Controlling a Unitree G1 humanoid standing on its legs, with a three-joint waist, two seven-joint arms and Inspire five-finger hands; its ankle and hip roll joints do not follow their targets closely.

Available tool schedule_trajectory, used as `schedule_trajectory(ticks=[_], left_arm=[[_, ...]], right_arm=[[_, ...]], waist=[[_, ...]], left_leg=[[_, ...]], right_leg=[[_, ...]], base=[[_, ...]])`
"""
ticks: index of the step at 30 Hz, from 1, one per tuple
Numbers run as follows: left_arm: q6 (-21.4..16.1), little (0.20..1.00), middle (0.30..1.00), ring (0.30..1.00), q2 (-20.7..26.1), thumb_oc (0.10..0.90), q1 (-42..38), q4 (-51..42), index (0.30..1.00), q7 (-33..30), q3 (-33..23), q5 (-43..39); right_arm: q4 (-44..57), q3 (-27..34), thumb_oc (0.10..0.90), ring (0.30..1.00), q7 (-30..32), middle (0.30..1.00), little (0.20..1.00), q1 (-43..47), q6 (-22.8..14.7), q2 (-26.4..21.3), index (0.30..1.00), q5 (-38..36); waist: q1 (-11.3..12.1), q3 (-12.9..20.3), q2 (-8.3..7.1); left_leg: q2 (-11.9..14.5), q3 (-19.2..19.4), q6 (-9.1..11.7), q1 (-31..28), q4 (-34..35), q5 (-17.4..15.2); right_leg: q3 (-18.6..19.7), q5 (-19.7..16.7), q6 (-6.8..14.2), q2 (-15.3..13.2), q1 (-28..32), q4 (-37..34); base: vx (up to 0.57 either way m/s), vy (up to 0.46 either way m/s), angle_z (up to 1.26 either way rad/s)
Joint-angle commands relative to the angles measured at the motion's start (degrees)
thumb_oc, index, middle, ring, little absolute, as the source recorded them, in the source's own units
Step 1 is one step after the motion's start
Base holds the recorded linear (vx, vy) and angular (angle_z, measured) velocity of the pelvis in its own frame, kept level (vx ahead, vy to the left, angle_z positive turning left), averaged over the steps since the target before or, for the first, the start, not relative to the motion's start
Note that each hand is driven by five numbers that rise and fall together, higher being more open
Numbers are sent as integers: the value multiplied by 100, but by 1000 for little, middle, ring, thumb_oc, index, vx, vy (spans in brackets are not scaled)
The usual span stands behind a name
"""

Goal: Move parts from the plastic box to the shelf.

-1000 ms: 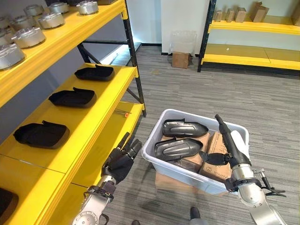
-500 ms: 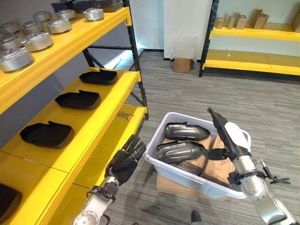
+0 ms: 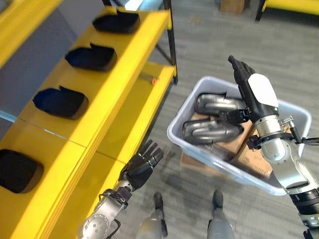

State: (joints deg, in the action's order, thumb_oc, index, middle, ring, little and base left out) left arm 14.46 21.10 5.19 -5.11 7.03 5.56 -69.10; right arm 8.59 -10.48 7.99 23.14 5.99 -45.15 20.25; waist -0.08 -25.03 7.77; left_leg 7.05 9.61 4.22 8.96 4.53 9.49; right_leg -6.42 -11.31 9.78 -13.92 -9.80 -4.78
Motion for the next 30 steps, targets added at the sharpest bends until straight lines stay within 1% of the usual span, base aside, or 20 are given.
schedule_trajectory(ticks=[1,3,4,5,6,8,10,11,13,17,22,25,30], left_arm=[[-497,1000,1000,1000,-18,900,-264,-661,1000,388,-125,-106],[-596,1000,1000,1000,-54,900,-314,-700,1000,378,-52,-107],[-601,1000,1000,1000,-56,900,-320,-706,1000,373,-47,-106],[-658,1000,1000,1000,-69,900,-351,-722,1000,354,-9,-135],[-674,1000,1000,1000,-94,900,-358,-735,1000,339,5,-141],[-733,1000,1000,1000,-124,900,-352,-763,1000,322,25,-148],[-875,1000,1000,1000,-150,900,-317,-810,1000,313,62,-107],[-941,1000,1000,1000,-181,900,-276,-866,1000,418,63,-55],[-946,1000,1000,1000,-173,900,-240,-949,1000,435,49,-81],[-923,1000,1000,1000,-150,900,-231,-1047,1000,419,35,-45],[-932,1000,1000,1000,-141,900,-206,-1051,1000,416,28,-60],[-913,1000,1000,1000,-153,900,-173,-1069,1000,385,11,-50],[-929,1000,1000,1000,-193,900,-145,-1068,1000,407,33,-3]], right_arm=[[627,59,900,1000,145,1000,1000,772,-136,-146,1000,326],[629,-5,900,1000,135,1000,1000,835,-63,-143,1000,488],[628,-12,900,1000,133,1000,1000,843,-60,-141,1000,500],[622,-68,900,1000,134,1000,1000,890,-23,-131,1000,585],[629,-96,900,1000,156,1000,1000,914,8,-135,1000,639],[634,-119,900,1000,193,1000,1000,924,-38,-127,1000,703],[685,-107,900,1000,177,1000,1000,888,-128,-108,1000,833],[733,-108,900,1000,124,1000,1000,874,-154,-116,1000,972],[779,-91,900,1000,103,1000,1000,815,-195,-109,1000,1105],[867,-129,900,1000,167,1000,1000,738,-122,-100,1000,1324],[850,-143,900,1000,222,1000,1000,736,-63,-183,1000,1239],[900,-96,900,1000,253,1000,1000,670,-137,-149,1000,1256],[963,-162,900,1000,211,1000,1000,613,-131,-73,1000,1351]], waist=[[-60,96,-167],[-88,-140,-47],[-90,-156,-40],[-118,-302,32],[-136,-396,72],[-172,-476,129],[-194,-476,198],[-205,-476,262],[-210,-476,279],[-201,-476,279],[-235,-476,311],[-256,-476,329],[-271,-476,373]], left_leg=[[-281,36,-106,-67,-508,-731],[-358,56,-141,124,-547,-704],[-362,56,-144,145,-556,-702],[-392,69,-164,285,-606,-681],[-413,76,-178,362,-648,-673],[-437,99,-189,495,-706,-661],[-469,118,-193,679,-746,-641],[-496,150,-196,773,-749,-616],[-504,177,-203,837,-753,-610],[-505,195,-199,1032,-755,-570],[-503,210,-188,1106,-754,-563],[-492,221,-169,1171,-720,-531],[-494,244,-157,1259,-676,-496]], right_leg=[[-165,1008,-291,113,-47,1010],[-137,1030,-299,88,-290,1135],[-131,1032,-300,85,-316,1152],[-89,1047,-307,76,-510,1276],[-62,1053,-314,64,-615,1341],[-27,1064,-325,49,-789,1435],[18,1092,-340,40,-1024,1542],[51,1101,-349,24,-1150,1585],[68,1097,-350,26,-1227,1598],[73,1085,-351,45,-1444,1655],[90,1120,-347,41,-1554,1701],[114,1104,-338,49,-1652,1707],[132,1101,-338,62,-1790,1731]], base=[[-59,67,-1],[-90,75,-7],[-108,77,-15],[-85,61,-13],[-105,73,-9],[-66,63,-10],[-37,96,-8],[-17,87,-9],[-29,27,-10],[-55,-41,-1],[-23,0,-2],[-45,-3,-3],[-39,8,-3]])
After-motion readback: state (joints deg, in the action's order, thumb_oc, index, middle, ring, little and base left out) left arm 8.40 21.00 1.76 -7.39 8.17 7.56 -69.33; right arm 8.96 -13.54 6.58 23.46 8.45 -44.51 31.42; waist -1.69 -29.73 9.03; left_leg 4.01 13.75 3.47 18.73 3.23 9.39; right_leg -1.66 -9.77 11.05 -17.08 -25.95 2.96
